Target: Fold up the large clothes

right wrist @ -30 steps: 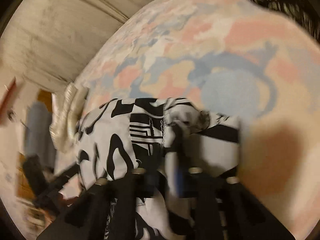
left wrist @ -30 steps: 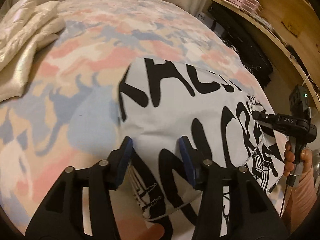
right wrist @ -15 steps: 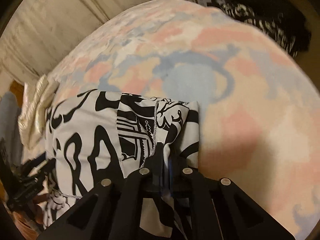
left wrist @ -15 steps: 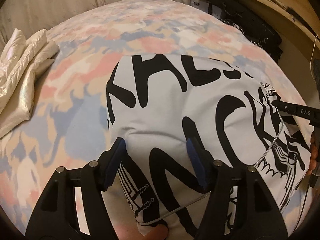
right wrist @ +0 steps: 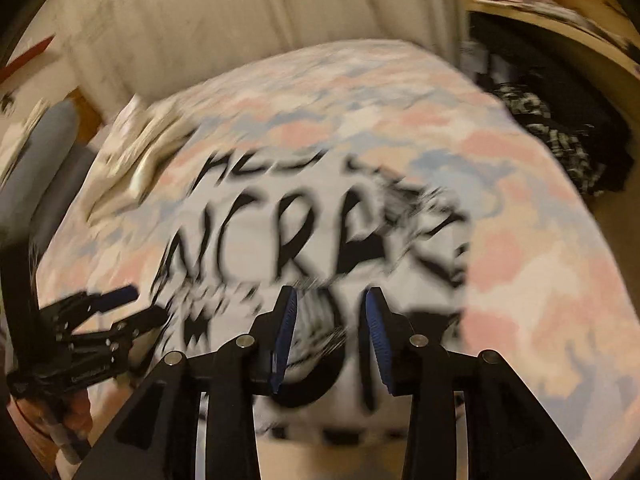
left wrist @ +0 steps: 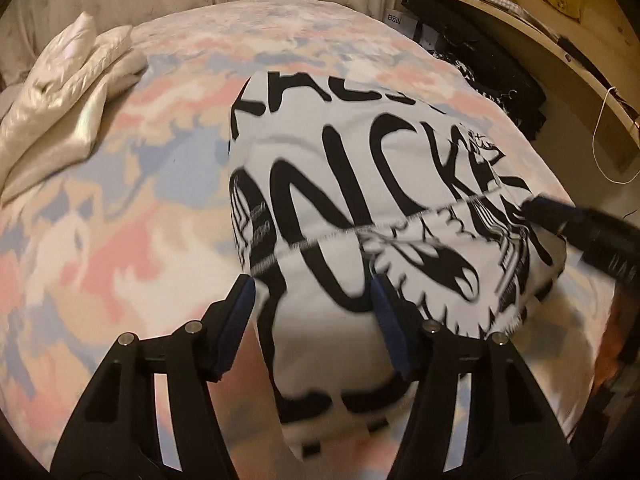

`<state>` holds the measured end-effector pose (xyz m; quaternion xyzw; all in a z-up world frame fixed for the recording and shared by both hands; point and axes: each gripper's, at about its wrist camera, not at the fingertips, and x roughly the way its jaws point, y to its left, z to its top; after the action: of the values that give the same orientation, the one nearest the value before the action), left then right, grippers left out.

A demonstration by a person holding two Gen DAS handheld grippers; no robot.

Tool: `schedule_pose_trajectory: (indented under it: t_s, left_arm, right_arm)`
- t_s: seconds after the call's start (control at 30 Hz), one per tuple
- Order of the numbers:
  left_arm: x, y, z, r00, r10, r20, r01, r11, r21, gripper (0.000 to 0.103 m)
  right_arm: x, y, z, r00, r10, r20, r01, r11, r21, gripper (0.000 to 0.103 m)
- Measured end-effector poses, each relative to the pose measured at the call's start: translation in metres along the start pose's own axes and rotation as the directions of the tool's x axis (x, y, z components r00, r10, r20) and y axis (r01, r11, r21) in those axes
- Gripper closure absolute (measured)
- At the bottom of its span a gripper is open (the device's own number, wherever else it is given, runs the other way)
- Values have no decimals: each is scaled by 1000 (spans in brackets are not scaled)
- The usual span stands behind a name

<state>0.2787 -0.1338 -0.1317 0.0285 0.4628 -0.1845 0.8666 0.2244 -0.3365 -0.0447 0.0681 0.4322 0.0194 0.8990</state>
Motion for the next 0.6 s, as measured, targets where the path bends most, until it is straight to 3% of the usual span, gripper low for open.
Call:
schedule_pose_trajectory:
  t_s: [0.1, 0.23, 0.5, 0.6]
  left_arm:
    - [0, 3, -11, 1000, -6, 2, 6, 1000, -28, 46]
    - [7, 8, -19, 999, -36, 2, 36, 998, -54, 46]
    - [9, 9, -22, 1000, -18, 17, 19, 998, -56, 46]
    - [6, 9, -19, 1000, -8, 0, 8, 998, -68, 43]
  right_arm:
    - [6, 10, -26, 998, -58, -31, 56, 997, -55, 67]
    - [12, 2, -50, 994, -103, -38, 99, 992, -78, 80]
    - [4, -3, -56, 993, -113, -26, 111, 991, -75, 80]
    - [18, 1, -48, 991, -126, -38, 122, 988, -97, 73]
